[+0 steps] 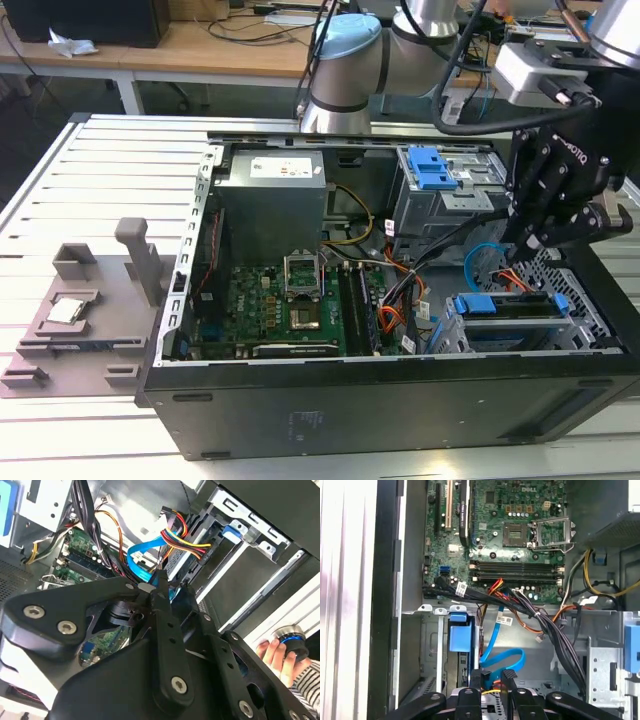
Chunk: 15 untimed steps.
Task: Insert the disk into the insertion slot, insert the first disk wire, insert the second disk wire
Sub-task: 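Insert the second disk wire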
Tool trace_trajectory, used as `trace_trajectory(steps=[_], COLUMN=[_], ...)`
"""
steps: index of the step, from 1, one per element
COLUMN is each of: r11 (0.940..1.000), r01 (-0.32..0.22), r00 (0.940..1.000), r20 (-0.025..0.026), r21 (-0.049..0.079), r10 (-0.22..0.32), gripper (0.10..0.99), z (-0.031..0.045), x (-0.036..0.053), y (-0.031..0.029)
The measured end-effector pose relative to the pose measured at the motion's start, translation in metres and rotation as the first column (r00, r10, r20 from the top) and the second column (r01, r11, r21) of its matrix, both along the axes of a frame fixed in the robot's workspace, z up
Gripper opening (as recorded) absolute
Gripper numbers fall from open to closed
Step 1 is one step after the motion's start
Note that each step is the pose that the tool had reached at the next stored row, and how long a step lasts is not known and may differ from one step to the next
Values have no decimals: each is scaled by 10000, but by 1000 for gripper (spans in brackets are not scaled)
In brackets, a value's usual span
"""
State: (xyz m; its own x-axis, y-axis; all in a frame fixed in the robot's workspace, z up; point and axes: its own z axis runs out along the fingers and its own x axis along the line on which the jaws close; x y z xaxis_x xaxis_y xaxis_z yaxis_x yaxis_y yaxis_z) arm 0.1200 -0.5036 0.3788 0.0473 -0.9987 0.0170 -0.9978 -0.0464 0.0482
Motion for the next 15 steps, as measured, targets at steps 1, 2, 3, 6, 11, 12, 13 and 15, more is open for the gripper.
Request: trace_trajectory(steps=[1,2,3,6,11,12,13,15], r11=[10000,9999,9998,9996,9996,9996,9996,9996], r01=[-60,-137,-190,-286,-285,-285,-285,-285], r00=[10000,9999,9998,9996,9996,9996,9996,9996], r20=[0,0,0,-1,-1,-1,-1,-1], r21=[0,-1,-1,-25,-28,-29,-29,-30], r10=[60,137,190,286,285,285,285,285], gripper=[302,302,302,302,165,165,165,165], z=[-7,-18,-26,-32,-33,-32,-33,-32], x=[-6,-15,-23,-35,-35,-35,-35,-35], y=[-2,-3,-5,-6,-6,-6,-6,-6])
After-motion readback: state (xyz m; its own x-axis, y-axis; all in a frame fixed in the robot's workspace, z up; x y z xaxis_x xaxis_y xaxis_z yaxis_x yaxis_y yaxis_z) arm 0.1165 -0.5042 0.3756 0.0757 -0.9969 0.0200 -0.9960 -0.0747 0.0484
